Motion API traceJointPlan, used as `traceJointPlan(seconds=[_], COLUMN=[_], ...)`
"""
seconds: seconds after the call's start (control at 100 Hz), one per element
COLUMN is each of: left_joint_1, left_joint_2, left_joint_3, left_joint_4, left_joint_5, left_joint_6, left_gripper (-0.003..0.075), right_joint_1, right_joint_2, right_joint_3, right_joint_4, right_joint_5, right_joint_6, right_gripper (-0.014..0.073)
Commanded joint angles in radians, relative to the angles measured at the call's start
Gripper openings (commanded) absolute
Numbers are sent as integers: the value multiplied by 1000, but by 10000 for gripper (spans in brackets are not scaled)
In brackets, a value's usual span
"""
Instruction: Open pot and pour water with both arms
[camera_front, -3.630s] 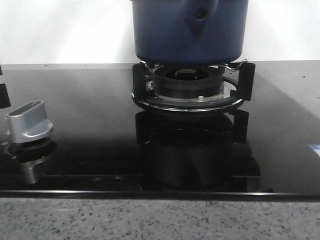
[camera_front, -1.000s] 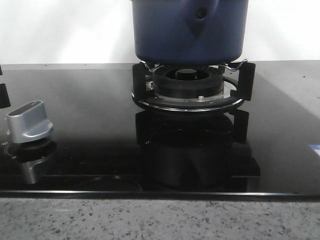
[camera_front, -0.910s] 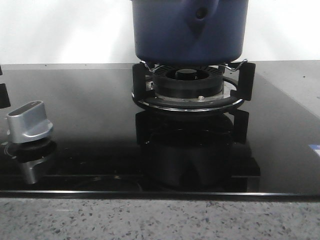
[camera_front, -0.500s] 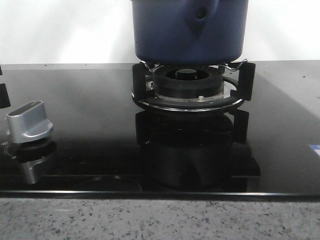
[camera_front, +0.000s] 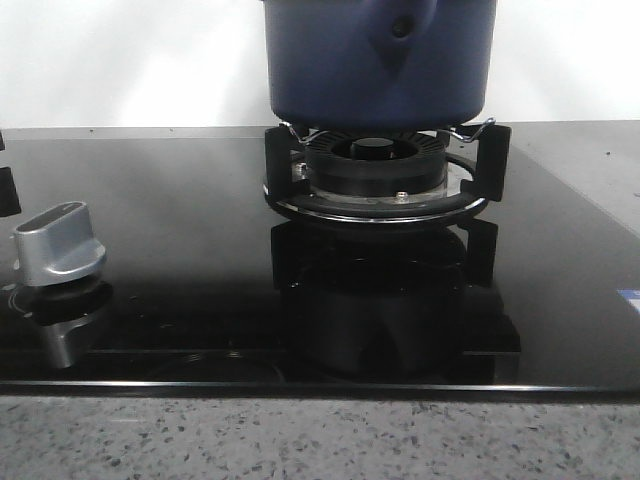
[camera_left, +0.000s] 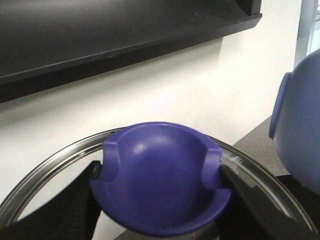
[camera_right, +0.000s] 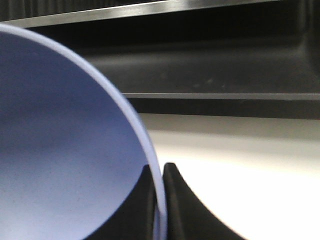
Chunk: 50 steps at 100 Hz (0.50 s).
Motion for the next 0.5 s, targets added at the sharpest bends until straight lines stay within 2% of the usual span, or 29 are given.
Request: traceJointPlan(seconds=[0.0, 0.23, 0.3, 0.49], left_joint_1=[2, 2, 2, 2], left_joint_2=[-55, -55, -55, -55], left_joint_3=[-39, -39, -39, -39], left_joint_4=[-88, -88, -88, -88], left_joint_5=[-2, 2, 2, 10], left_joint_6=[-9, -9, -9, -9], left_gripper=[190, 190, 190, 190], right_joint_1=[2, 2, 2, 2], right_joint_2=[-47, -51, -59, -91], right_joint_3=[-27, -43, -66, -178], right_joint_4=[-7, -7, -7, 1], right_joint_5=[-86, -32, 25, 344], right_joint_6=[-3, -3, -3, -3], right_gripper=[-56, -56, -56, -56])
